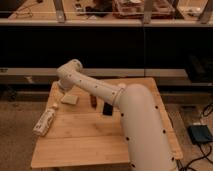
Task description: Wipe the white sponge on the table
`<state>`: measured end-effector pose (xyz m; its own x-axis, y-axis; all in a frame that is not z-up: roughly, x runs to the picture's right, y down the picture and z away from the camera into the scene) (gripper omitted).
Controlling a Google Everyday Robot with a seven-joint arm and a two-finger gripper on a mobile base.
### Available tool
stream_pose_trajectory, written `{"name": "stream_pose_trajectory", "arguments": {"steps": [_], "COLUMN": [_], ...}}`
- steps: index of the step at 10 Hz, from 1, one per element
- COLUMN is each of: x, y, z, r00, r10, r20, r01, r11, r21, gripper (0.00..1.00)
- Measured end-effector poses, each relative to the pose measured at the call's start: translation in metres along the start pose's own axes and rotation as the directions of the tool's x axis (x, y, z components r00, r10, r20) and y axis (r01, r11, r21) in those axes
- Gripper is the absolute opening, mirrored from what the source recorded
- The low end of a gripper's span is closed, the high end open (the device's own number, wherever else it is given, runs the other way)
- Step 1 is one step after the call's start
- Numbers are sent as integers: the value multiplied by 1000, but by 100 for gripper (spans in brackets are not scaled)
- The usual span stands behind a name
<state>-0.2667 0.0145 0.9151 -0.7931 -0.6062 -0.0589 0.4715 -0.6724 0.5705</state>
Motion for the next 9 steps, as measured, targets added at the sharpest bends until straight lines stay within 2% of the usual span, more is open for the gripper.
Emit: {"name": "stream_pose_trajectory", "arguments": {"steps": [2,3,6,9], "x": [-3,-9,-22,-28], "y": [-4,2,14,13], "z": [18,26,41,55], "r00": [1000,999,997,994], "r10": [-9,-3,16,14], "r20": [22,39,77,108], "r01": [9,3,-15,-14], "r11": [1000,1000,1000,1000], "r21": [9,1,-12,0], "gripper": [80,80,80,80]}}
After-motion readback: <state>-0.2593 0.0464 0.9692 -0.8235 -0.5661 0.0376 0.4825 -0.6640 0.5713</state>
